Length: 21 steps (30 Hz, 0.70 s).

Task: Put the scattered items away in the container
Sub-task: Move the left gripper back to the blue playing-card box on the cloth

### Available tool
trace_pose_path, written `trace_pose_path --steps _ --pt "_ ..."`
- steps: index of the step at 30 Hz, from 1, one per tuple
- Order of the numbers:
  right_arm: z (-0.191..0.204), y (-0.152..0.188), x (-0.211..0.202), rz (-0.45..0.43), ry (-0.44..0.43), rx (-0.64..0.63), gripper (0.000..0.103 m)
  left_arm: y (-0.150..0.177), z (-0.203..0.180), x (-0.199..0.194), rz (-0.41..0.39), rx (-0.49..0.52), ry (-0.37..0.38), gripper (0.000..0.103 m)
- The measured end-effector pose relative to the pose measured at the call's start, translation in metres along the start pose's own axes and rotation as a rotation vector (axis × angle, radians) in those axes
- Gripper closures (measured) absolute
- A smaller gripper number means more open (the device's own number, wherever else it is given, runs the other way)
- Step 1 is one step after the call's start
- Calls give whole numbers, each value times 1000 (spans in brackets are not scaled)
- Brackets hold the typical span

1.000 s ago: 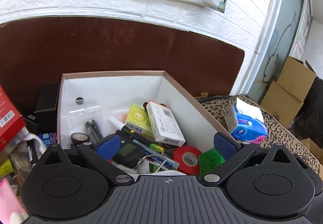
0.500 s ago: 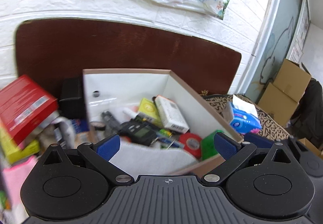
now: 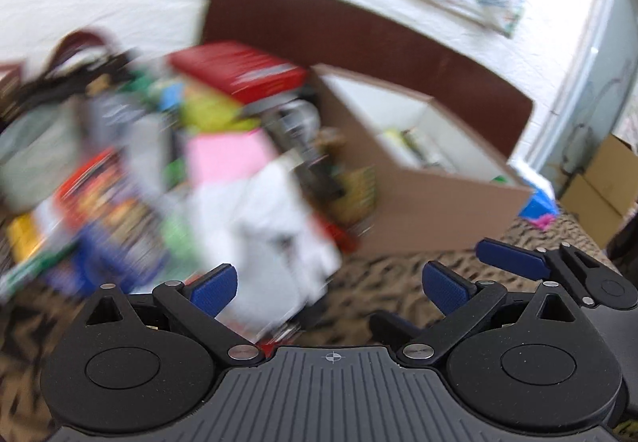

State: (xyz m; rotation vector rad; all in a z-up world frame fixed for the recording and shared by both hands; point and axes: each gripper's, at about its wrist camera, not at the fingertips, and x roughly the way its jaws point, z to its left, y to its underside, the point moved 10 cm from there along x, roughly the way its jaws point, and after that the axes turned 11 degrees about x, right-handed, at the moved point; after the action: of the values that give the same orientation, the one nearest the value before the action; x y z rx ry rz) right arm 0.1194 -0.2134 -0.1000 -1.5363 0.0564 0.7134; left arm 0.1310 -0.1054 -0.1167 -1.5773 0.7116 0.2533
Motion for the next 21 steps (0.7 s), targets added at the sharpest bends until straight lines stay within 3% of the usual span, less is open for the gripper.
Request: trace_pose_path --steps 8,11,21 --pt "57 41 15 110 -88 -28 1 52 78 -24 72 -96 -123 0" --pt "75 47 20 124 -124 -63 1 60 91 -24 86 -152 -105 4" --pt "97 45 48 145 -188 -155 6 61 97 -16 83 -189 -25 22"
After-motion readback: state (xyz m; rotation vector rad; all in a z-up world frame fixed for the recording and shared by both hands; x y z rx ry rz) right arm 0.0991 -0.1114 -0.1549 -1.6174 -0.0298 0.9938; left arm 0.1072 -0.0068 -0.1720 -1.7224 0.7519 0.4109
